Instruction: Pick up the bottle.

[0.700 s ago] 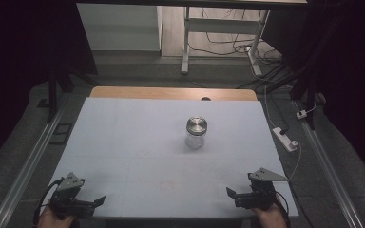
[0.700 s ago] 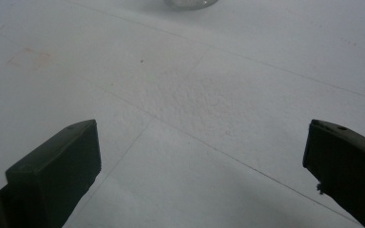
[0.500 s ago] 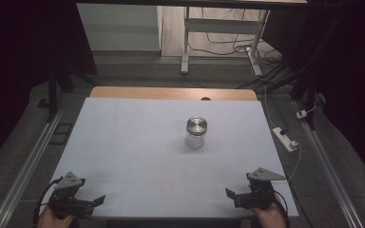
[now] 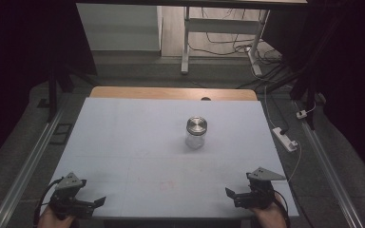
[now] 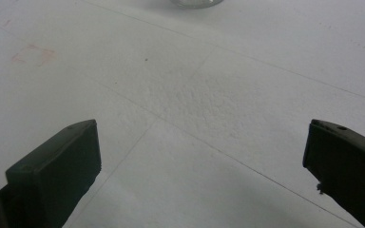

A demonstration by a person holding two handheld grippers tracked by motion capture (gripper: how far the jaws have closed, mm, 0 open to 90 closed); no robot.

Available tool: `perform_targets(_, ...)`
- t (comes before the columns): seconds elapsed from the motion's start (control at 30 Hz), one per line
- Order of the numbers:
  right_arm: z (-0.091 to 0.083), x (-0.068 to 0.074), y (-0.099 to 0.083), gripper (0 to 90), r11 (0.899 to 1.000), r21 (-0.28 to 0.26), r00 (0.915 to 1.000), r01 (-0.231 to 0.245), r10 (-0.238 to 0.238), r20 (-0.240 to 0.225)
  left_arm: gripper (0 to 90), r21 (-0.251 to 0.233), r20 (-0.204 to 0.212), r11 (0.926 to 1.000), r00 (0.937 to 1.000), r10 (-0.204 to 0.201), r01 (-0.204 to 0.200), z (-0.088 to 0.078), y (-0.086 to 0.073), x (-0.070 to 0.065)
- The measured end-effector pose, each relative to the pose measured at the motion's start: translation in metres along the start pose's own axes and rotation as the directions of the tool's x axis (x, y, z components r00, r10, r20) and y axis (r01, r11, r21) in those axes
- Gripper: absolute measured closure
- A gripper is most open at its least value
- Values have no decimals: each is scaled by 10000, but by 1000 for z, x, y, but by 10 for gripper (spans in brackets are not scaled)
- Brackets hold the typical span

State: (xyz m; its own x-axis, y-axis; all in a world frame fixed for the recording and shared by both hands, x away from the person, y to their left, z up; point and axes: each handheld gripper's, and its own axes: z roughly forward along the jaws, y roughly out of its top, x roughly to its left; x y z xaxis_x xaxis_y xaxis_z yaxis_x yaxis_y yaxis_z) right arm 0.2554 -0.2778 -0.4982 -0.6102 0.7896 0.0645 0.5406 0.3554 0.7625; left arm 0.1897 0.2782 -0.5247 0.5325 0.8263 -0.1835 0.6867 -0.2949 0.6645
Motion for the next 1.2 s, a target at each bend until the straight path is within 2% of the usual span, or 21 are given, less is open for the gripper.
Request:
perform_targets(0.13, 0, 0, 0, 0, 10000, 48, 10000, -61, 61, 39, 0, 5, 37, 10000, 10000, 10, -10, 0, 0, 0)
perform_targets(0.3, 1, 0, 1, 0, 9997, 242, 10000, 92, -92, 32, 0, 44, 82, 10000, 9999, 64, -64, 0, 0, 0)
perform_targets(0.4, 0, 1, 2, 0, 9997, 125, 9997, 230, -231, 48, 0, -6, 98, 10000, 9999, 21, -21, 0, 0, 0)
perform_targets(0.47, -4, 1, 5, 0, 9997, -176, 9998, 185, -185, 4, 0, -12, 109, 10000, 9999, 0, 0, 0, 0, 0)
perform_targets(0.63, -5, 0, 6, 0, 9994, -315, 9998, 171, -173, -54, 0, -34, 134, 10000, 9999, -57, 57, -1, 0, 1)
perform_targets(0.83, -4, 2, 10, 0, 9977, -584, 9993, 342, -351, -154, 0, -151, 237, 9993, 9992, -330, 333, -2, -1, 3)
perform_targets(1.2, 0, 6, 18, 0, 9947, -631, 9966, 809, -817, -103, 0, -125, 343, 9994, 9989, -334, 338, -2, -1, 3)
